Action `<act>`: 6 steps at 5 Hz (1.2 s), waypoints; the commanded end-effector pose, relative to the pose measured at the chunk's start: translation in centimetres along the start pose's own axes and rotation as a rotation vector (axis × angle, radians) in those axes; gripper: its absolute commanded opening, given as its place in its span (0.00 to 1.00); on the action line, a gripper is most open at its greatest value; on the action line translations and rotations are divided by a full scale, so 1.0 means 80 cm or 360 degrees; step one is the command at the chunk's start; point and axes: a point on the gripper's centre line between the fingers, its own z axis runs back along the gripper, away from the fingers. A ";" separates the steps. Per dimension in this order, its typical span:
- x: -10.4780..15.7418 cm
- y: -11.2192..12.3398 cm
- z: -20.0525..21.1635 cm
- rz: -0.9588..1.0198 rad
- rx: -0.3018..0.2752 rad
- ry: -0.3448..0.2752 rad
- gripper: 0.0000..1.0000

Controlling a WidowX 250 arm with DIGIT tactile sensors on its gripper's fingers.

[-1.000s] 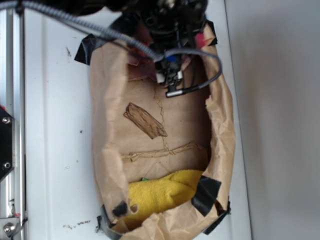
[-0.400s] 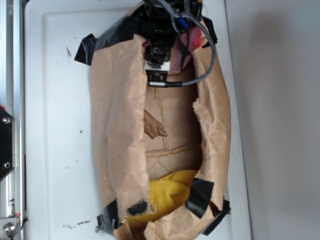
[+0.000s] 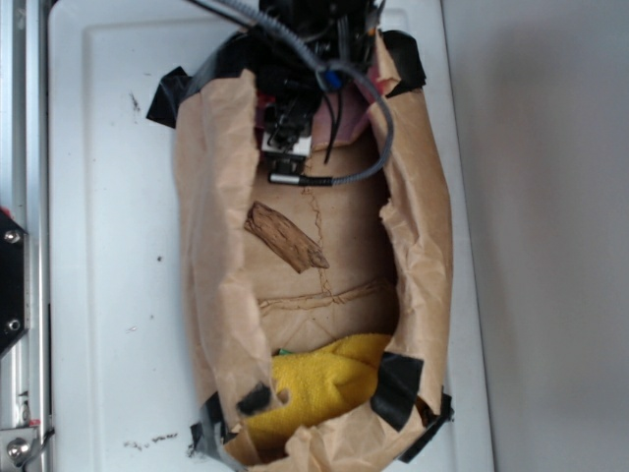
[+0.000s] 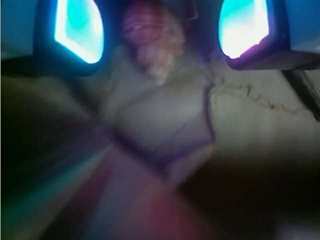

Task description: Grab the shell.

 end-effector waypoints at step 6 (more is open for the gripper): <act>0.017 -0.054 0.111 0.0209 -0.0144 -0.0331 0.00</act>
